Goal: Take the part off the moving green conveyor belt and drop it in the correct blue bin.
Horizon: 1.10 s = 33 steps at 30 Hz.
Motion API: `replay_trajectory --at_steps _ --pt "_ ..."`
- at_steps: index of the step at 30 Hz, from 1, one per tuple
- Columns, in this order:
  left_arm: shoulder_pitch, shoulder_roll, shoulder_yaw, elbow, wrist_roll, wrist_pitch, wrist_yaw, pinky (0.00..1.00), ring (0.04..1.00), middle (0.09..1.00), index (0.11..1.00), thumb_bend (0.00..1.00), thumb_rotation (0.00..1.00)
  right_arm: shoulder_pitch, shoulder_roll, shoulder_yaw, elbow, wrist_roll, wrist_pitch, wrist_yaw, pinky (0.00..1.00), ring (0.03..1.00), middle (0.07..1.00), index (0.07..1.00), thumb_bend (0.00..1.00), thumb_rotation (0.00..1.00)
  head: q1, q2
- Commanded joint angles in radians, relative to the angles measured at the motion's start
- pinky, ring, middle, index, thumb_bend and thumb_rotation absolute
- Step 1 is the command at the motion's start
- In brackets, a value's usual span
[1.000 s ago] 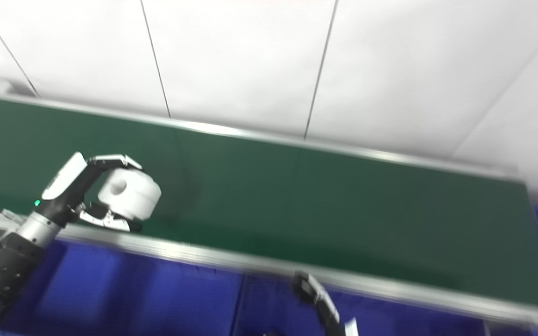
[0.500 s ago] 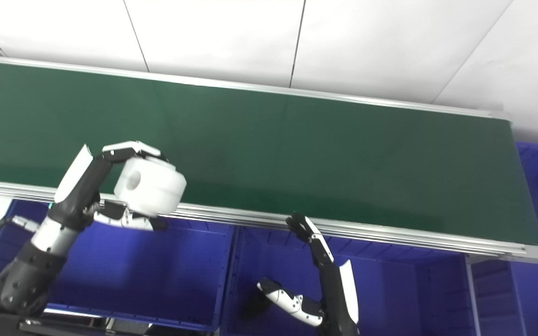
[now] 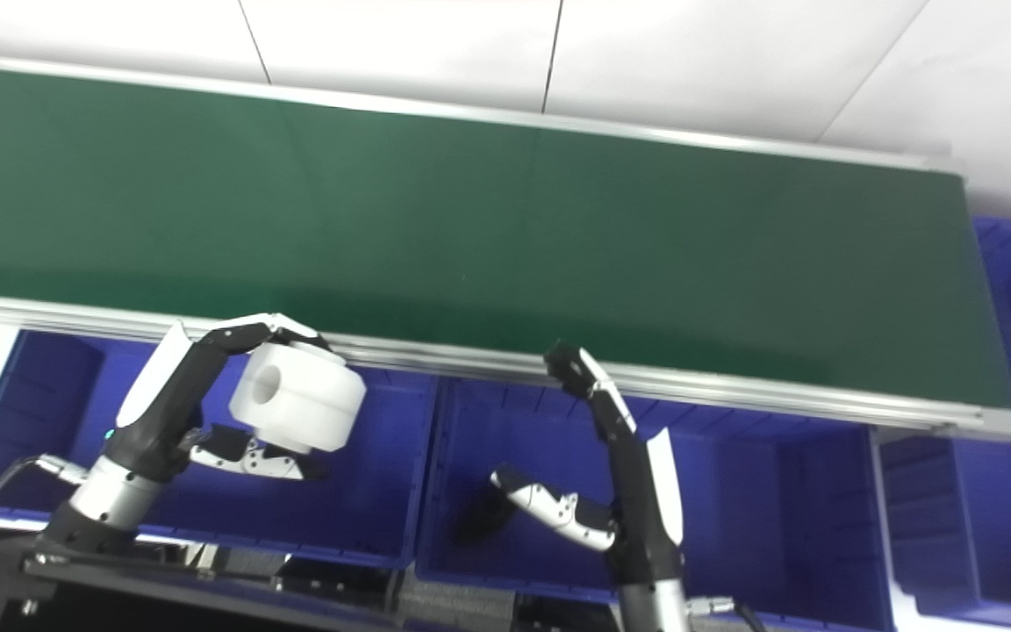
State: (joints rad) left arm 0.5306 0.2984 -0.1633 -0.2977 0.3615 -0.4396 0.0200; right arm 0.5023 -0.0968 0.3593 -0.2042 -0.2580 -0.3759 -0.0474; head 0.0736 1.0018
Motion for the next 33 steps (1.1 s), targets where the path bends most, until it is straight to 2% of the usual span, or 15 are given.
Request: replay_trajectory --at_steps 1,7,13,16,18,19,22,23,24,25,27,29,33 --pt "0.014 0.011 0.002 -0.007 0.034 -0.029 0.024 0.48 0.478 0.505 0.477 0.5 0.0 0.002 0.012 -0.004 -0.031 0.008 -0.002 0.012 0.82 0.817 0.825 0.873 0.69 0.39 0.001 0.0" --pt "0.014 0.021 -0.01 0.077 0.114 -0.03 0.064 0.49 0.474 0.504 0.48 0.5 0.0 0.012 0.011 -0.01 -0.023 0.01 -0.018 0.028 0.81 0.818 0.823 0.87 0.7 0.39 -0.005 -0.028" --pt "-0.011 0.036 -0.052 0.152 0.178 -0.03 0.158 0.5 0.469 0.505 0.486 0.5 0.0 0.025 0.012 -0.007 -0.015 -0.009 -0.023 0.029 0.83 0.819 0.824 0.873 0.69 0.39 -0.013 -0.068" --pt "-0.012 0.025 -0.047 0.168 0.205 -0.025 0.16 0.52 0.469 0.512 0.483 0.5 0.0 0.029 0.014 -0.006 -0.009 -0.022 -0.027 0.026 0.83 0.819 0.821 0.873 0.7 0.41 -0.014 -0.077" --pt "-0.012 0.021 -0.041 0.174 0.243 -0.013 0.146 0.55 0.59 0.519 0.48 0.51 0.0 0.033 0.018 -0.006 -0.005 -0.026 -0.029 0.022 0.83 0.818 0.82 0.872 0.7 0.41 -0.015 -0.088" --pt "-0.013 0.021 -0.041 0.175 0.263 -0.002 0.139 0.57 0.629 0.612 0.491 0.5 0.04 0.034 0.02 -0.006 0.0 -0.025 -0.034 0.021 0.83 0.816 0.819 0.87 0.71 0.41 -0.013 -0.096" --pt "-0.016 0.028 -0.047 0.17 0.313 0.039 0.107 0.65 0.723 0.724 0.499 0.5 0.08 0.037 0.026 -0.008 0.012 -0.03 -0.045 0.014 0.82 0.81 0.816 0.866 0.71 0.41 -0.012 -0.103" --pt "-0.016 0.032 -0.05 0.164 0.325 0.06 0.086 0.68 0.747 0.745 0.551 0.51 0.16 0.036 0.026 -0.009 0.016 -0.034 -0.05 0.014 0.82 0.81 0.816 0.866 0.71 0.41 -0.01 -0.109" --pt "-0.017 0.037 -0.054 0.156 0.341 0.084 0.063 0.77 0.801 0.791 0.707 0.56 0.41 0.036 0.026 -0.009 0.019 -0.036 -0.053 0.013 0.82 0.811 0.816 0.869 0.71 0.42 -0.01 -0.109" --pt "-0.018 0.041 -0.057 0.146 0.365 0.116 0.034 0.78 0.807 0.797 0.724 0.57 0.44 0.035 0.025 -0.009 0.024 -0.037 -0.056 0.013 0.82 0.811 0.816 0.87 0.71 0.42 -0.009 -0.117" --pt "-0.019 0.045 -0.061 0.125 0.398 0.172 -0.016 0.88 0.865 0.853 0.811 0.62 0.64 0.036 0.026 -0.008 0.03 -0.039 -0.061 0.013 0.82 0.812 0.817 0.873 0.7 0.43 -0.013 -0.122" --pt "-0.019 0.044 -0.061 0.108 0.406 0.202 -0.043 0.92 0.894 0.883 0.842 0.66 0.7 0.036 0.026 -0.008 0.035 -0.041 -0.065 0.011 0.82 0.814 0.818 0.874 0.71 0.44 -0.016 -0.127" --pt "-0.012 0.034 -0.061 0.079 0.363 0.218 -0.062 0.92 0.909 0.907 0.886 0.74 0.75 0.032 0.025 -0.007 0.053 -0.037 -0.08 0.011 0.78 0.813 0.823 0.877 0.71 0.44 -0.022 -0.139"
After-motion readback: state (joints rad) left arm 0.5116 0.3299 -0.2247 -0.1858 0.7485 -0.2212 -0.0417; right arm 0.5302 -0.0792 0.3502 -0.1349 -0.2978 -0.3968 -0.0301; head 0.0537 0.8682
